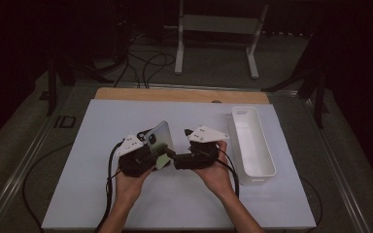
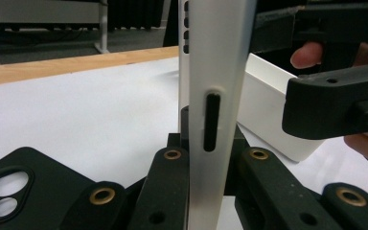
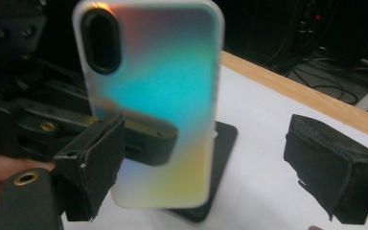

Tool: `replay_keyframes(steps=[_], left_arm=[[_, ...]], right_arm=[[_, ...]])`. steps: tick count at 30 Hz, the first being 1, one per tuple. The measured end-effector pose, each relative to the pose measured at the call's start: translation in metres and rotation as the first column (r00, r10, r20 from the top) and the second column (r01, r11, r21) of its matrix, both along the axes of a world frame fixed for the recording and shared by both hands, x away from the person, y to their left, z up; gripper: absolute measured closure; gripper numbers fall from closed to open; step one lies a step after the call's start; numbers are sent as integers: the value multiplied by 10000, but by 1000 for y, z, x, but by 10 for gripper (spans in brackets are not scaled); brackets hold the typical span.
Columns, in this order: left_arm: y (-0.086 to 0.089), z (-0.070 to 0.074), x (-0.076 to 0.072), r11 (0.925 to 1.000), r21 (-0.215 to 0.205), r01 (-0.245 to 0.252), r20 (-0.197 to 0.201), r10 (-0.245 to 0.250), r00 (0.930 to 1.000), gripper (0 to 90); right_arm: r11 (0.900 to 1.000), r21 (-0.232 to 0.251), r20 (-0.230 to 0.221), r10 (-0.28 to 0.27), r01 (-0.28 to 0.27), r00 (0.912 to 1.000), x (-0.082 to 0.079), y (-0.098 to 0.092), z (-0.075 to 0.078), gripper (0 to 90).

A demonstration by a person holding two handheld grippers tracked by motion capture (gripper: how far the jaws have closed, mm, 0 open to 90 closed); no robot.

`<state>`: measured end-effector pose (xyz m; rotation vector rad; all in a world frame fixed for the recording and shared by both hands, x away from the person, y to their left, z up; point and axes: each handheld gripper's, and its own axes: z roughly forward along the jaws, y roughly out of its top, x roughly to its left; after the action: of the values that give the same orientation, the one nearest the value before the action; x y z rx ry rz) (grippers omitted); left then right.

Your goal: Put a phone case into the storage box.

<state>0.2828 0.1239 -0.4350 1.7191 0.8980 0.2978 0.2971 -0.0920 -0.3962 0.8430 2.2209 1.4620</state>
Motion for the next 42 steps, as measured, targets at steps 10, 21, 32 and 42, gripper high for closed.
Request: replay_keyframes(steps=[10, 21, 32, 42], left_arm=[[-6, -3, -1, 9996, 254, 100, -49, -99, 9999, 859], [-12, -4, -2, 9988, 472, 144, -43, -142, 9999, 858], [-12, -3, -4, 9983, 591, 10, 169, -20, 9999, 769], [-11, -7, -5, 9931, 1077, -467, 432, 422, 9982, 129]], right_arm=[[9995, 30, 228, 303, -303, 9993, 2, 24, 11, 123], [9998, 173, -347, 130, -124, 9993, 9, 34, 7, 157], [9998, 198, -409, -1, 9, 9992, 8, 33, 7, 166], [9990, 310, -410, -316, 329, 9987, 10, 29, 7, 164]])
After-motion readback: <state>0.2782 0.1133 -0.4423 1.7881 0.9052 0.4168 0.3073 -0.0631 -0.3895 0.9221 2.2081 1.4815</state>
